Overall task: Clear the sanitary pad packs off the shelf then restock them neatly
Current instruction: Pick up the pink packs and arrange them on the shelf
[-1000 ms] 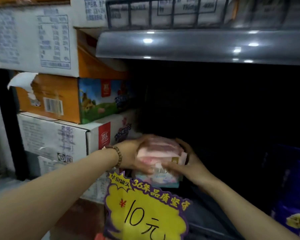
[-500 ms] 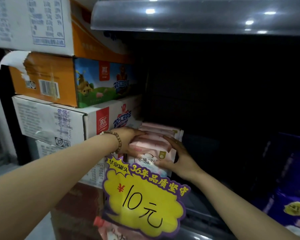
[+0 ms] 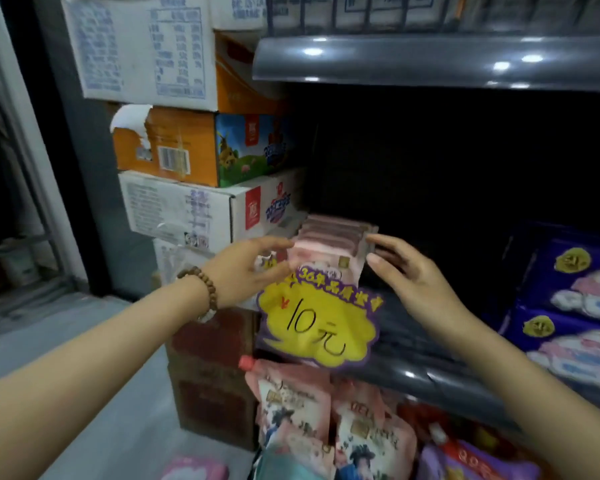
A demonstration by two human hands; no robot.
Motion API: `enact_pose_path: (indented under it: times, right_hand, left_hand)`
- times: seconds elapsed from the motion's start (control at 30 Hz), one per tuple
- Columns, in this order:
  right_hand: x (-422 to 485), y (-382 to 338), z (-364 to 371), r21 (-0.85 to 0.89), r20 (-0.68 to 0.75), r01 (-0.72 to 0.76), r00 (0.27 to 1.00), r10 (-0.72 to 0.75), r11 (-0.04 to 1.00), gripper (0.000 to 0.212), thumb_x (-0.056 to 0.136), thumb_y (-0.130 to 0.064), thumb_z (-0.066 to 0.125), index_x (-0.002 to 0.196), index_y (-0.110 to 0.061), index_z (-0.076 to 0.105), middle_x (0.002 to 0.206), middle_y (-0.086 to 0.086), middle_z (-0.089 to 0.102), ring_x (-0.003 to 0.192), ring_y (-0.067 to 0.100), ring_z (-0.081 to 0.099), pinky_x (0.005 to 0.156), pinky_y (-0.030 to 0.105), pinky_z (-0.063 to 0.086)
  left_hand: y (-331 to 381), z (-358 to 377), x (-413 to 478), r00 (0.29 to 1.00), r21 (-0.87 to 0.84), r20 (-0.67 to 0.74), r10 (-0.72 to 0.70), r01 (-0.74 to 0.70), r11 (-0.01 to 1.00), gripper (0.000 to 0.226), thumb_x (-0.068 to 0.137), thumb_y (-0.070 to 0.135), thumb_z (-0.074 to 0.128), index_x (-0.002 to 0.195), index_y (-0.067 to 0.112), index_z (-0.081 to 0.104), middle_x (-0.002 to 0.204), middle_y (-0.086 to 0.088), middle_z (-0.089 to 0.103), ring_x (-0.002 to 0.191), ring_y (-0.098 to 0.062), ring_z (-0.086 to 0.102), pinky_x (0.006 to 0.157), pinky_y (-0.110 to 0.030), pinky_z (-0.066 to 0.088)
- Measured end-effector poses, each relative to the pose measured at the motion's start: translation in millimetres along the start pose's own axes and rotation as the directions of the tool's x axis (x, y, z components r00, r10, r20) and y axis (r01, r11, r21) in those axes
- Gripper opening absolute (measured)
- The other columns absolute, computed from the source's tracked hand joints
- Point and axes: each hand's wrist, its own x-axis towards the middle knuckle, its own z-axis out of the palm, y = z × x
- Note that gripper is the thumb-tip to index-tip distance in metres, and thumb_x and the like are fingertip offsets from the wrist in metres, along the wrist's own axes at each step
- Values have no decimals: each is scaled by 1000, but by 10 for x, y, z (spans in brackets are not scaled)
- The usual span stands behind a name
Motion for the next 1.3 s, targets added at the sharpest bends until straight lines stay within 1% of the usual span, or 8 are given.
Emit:
enact_pose_path:
  times: [0.13, 0.3, 0.43, 0.57, 0.67, 1.0, 1.17, 1.3]
  right_hand:
    - [-730, 154, 343, -25, 78, 22, 997, -20, 999, 21, 91, -42, 59, 111, -36, 60, 125, -6, 58, 115, -2, 55, 91, 10, 42]
    - [-1430, 936, 806, -140, 195, -332, 915, 354, 933, 16, 94, -24, 57, 108, -31, 60, 121, -7, 55, 114, 11, 55, 89, 18, 46]
    - [-1689, 1460, 994, -97, 100, -680, 720, 687, 727, 19, 94, -31, 56, 100, -15, 63, 111, 6, 62, 115, 24, 57, 91, 27, 45]
    - [-1744, 1713, 1097, 36, 120, -931, 364, 924, 362, 59, 92, -52, 52, 129, -7, 50, 131, 16, 53, 117, 31, 53, 96, 41, 47]
    - [-1753, 1890, 1214, 98, 124, -966, 249, 960, 238, 67, 86, -58, 57, 133, -11, 46, 136, 11, 51, 116, 28, 53, 92, 40, 49]
    - [-1714, 2177, 1554, 93, 192, -971, 235, 953, 221, 48, 89, -57, 52, 98, -12, 66, 116, 9, 66, 118, 28, 53, 110, 45, 34]
    - [-1677, 1935, 1566, 247, 268, -920, 368, 891, 306, 40, 86, -40, 66, 114, -14, 55, 106, 4, 70, 86, 14, 64, 64, 29, 47]
    - [-1617, 1474, 1488, 433, 295, -829, 501, 813, 354, 42, 81, -38, 69, 117, -20, 56, 104, 2, 73, 90, 16, 71, 63, 29, 55]
  left_hand:
    - [-227, 486, -733, 999, -155, -8, -47, 46, 987, 51, 86, 53, 55, 128, 23, 54, 121, 4, 61, 110, -5, 56, 98, -21, 43]
    - [-711, 1252, -1408, 922, -174, 275, -273, 327, 929, 24, 93, 30, 56, 111, 13, 59, 105, -7, 64, 96, -15, 62, 86, -23, 48]
    - [-847, 1660, -1544, 811, -193, 424, -402, 515, 835, 20, 99, 25, 45, 80, 30, 45, 84, 14, 50, 74, 8, 50, 66, 0, 37]
    - [-1081, 1983, -1538, 675, -117, 510, -533, 669, 734, 48, 99, 43, 36, 137, 14, 40, 142, -3, 43, 131, -20, 40, 102, -20, 28]
    - [-1184, 2209, -1430, 621, -90, 565, -543, 701, 708, 71, 95, 56, 29, 147, 8, 25, 154, -7, 27, 139, -22, 29, 110, -27, 22]
    - [-1376, 2583, -1279, 568, -214, 593, -571, 795, 568, 67, 91, 64, 30, 127, 13, 52, 121, -5, 55, 112, -22, 50, 94, -30, 36]
    - [-1417, 2507, -1279, 605, -432, 381, -699, 785, 444, 44, 87, 60, 47, 90, 16, 45, 93, -4, 54, 91, -21, 52, 88, -34, 45]
    - [-1151, 2207, -1339, 706, -498, 266, -656, 684, 533, 63, 73, 73, 53, 89, 13, 42, 90, -5, 60, 80, -17, 58, 77, -33, 49]
